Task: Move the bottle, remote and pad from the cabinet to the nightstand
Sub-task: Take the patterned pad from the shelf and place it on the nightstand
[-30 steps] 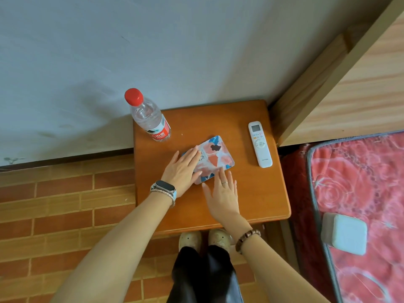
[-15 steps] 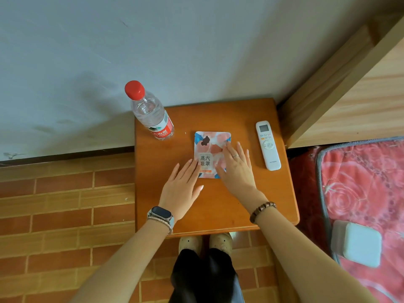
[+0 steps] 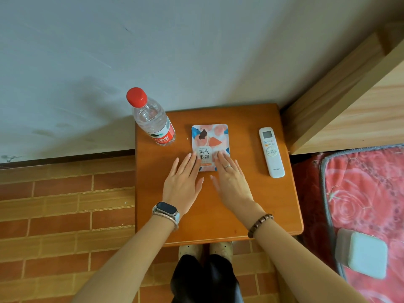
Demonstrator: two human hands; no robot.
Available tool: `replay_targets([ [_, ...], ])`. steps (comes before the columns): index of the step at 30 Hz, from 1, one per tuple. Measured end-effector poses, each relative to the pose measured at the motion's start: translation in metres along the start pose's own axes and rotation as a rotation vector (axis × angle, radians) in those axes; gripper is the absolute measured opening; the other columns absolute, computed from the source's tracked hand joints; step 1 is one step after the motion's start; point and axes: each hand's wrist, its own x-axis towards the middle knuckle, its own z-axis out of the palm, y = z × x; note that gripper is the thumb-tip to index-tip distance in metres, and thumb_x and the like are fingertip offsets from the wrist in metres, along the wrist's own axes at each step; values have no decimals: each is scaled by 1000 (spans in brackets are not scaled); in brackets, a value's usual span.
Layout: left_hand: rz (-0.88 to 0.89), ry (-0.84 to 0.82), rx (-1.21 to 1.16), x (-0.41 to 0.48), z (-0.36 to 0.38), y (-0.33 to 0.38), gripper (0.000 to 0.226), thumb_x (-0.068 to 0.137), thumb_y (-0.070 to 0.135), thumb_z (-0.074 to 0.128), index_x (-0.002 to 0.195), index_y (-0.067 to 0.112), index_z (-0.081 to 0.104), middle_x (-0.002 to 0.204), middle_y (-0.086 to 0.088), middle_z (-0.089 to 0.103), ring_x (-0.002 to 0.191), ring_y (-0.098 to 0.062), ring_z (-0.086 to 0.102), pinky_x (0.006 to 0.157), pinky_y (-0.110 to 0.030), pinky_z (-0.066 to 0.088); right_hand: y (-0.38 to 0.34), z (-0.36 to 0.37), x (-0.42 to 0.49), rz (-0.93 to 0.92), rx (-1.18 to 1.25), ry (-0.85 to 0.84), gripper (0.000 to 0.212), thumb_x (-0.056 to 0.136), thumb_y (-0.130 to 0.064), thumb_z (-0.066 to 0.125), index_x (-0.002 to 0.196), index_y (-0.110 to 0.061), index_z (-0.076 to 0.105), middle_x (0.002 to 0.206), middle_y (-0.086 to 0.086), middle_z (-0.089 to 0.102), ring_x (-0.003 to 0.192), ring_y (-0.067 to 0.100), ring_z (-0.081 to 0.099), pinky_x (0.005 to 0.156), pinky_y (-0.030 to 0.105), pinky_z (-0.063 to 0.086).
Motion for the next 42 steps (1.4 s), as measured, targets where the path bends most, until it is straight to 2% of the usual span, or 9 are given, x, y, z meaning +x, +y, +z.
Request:
replay_targets([
  [12, 24, 50, 16, 25, -9, -16, 61, 97, 45, 17, 142, 11, 39, 148, -7, 40, 141, -20, 29, 116, -41, 22, -1, -9, 29, -20, -12, 19, 65, 102, -29, 42, 155, -18, 6, 163, 1, 5, 150, 14, 2, 121, 32, 3],
  [16, 12, 81, -35, 25, -20, -9, 60, 97, 45, 17, 142, 10, 38, 147, -8, 40, 141, -21, 29, 116, -41, 22, -2, -21, 24, 2, 14, 63, 59, 100, -27, 45, 153, -18, 20, 161, 1, 18, 149, 16, 13, 123, 36, 7],
  [19, 70, 110, -43, 27, -32, 10, 54, 100, 40, 28, 144, 10, 35, 147, -10, 40, 139, -22, 33, 116, -40, 22, 5, -41, 16, 131, 67, 203, 47, 98, -18, 49, 144, -14, 38, 155, 6, 33, 144, 22, 29, 122, 37, 16],
  [22, 164, 77, -90, 30, -41, 43, 54, 100, 38, 31, 147, 13, 27, 153, -8, 31, 142, -22, 25, 115, -41, 26, 24, -59, -5, 328, 150, 319, 46, 94, -15, 56, 139, -9, 44, 148, 12, 41, 137, 28, 37, 115, 39, 32],
  [26, 315, 29, -160, 35, -40, 93, 53, 99, 35, 36, 147, 15, 27, 156, -5, 24, 142, -18, 24, 116, -38, 25, 65, -68, -35, 522, 215, 331, 58, 88, -17, 65, 140, -6, 41, 141, 16, 43, 129, 31, 40, 107, 40, 40],
  [31, 391, -12, -152, 40, -28, 132, 55, 98, 33, 40, 147, 16, 25, 156, -2, 21, 143, -14, 21, 118, -38, 15, 96, -61, -51, 626, 313, 262, 60, 84, -18, 69, 137, -8, 42, 134, 13, 45, 125, 28, 42, 98, 36, 43],
  [35, 424, -39, -55, 42, -20, 138, 55, 96, 41, 23, 147, 21, 25, 155, -2, 25, 145, -16, 15, 118, -44, 11, 100, -48, -50, 604, 343, 266, 55, 83, -15, 67, 135, -12, 48, 128, 10, 47, 122, 26, 44, 95, 33, 45],
  [38, 418, -56, -1, 46, -15, 137, 57, 96, 45, 14, 147, 22, 26, 154, -1, 28, 144, -17, 18, 117, -45, 10, 100, -44, -46, 612, 332, 271, 55, 85, -18, 68, 136, -13, 48, 130, 9, 46, 123, 24, 43, 96, 32, 46],
  [42, 413, -59, 34, 47, -8, 133, 57, 96, 45, 15, 147, 22, 28, 153, -1, 31, 143, -18, 22, 117, -48, 13, 102, -42, -39, 605, 315, 285, 52, 87, -20, 67, 135, -11, 49, 131, 9, 46, 124, 23, 44, 97, 30, 45],
])
